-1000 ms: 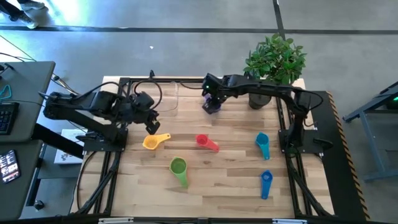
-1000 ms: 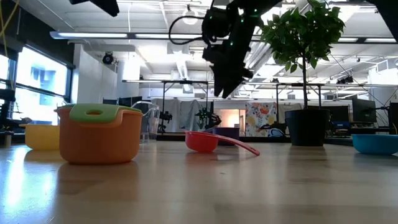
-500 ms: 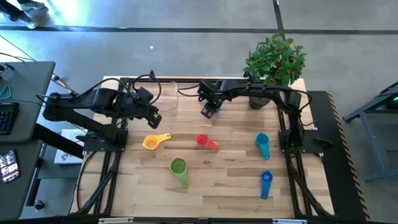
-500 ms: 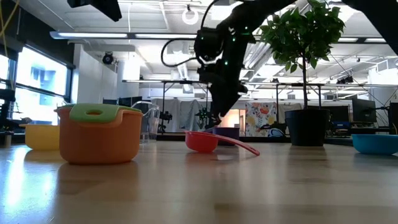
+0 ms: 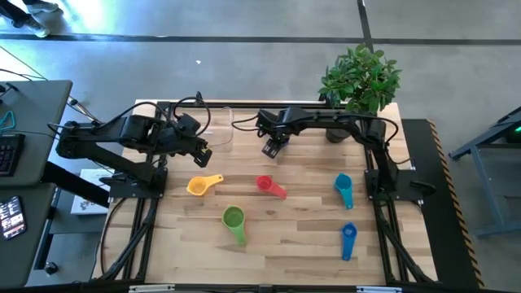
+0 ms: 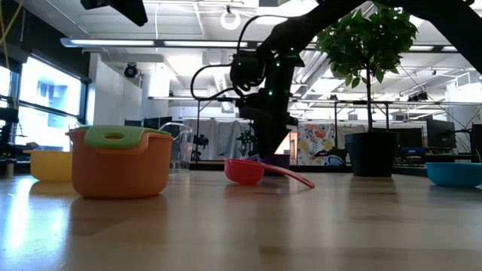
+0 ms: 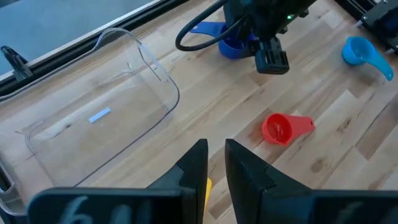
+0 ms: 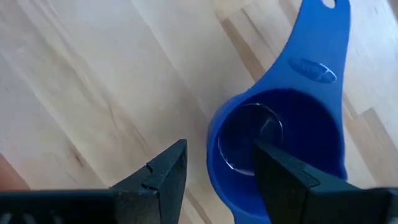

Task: Nest measuring cups in basket
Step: Stack the violet measuring cup on top of the green measuring cup

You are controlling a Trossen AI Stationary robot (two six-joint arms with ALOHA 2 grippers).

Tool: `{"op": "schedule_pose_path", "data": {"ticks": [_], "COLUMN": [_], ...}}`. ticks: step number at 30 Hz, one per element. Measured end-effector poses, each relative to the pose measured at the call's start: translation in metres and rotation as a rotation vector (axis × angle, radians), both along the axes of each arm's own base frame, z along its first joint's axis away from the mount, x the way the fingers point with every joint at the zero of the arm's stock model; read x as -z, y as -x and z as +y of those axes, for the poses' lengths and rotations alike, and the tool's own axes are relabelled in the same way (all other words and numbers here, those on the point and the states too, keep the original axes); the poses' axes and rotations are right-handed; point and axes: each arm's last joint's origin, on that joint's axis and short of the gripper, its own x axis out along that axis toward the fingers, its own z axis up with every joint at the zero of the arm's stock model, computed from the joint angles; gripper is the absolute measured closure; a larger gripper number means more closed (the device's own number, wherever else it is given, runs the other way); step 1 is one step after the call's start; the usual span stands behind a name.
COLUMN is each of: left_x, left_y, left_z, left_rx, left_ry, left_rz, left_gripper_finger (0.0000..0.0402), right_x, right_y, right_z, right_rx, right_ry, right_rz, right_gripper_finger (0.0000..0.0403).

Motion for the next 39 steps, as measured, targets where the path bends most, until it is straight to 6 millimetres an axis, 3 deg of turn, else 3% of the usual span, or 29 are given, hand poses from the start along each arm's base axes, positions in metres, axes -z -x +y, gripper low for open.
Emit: {"op": "schedule_pose_path", "data": {"ticks": [7,15,28,39], "left_x": [0.0,0.0,0.0,0.001], "left_y": [0.0,0.0,0.0,0.0], "left_z": [0.0,0.0,0.0,-0.002], "left_rx": [-0.001,-0.001,0.0,0.032], "left_ry": [-0.002,-0.003,-0.002,0.048], "left_rz": [-0.001,0.0,0.0,0.004], "left_gripper_finger": [0.0355,0.0355,0.0355,0.0355], "right_x": [0.0,0.0,-0.006,-0.046], "right_y": [0.0,0.001,0.006,0.008], "right_z": [0.0,0.0,0.007,0.054], "right_rx": [0.001,-0.015,-0.036,-0.117], "right_ry": [-0.001,0.0,-0.009,-0.002], "right_rz": [0.003,0.014,0.052,-0.011], "right_gripper_finger": [0.0296,0.0394,0.0401,0.0402]}}
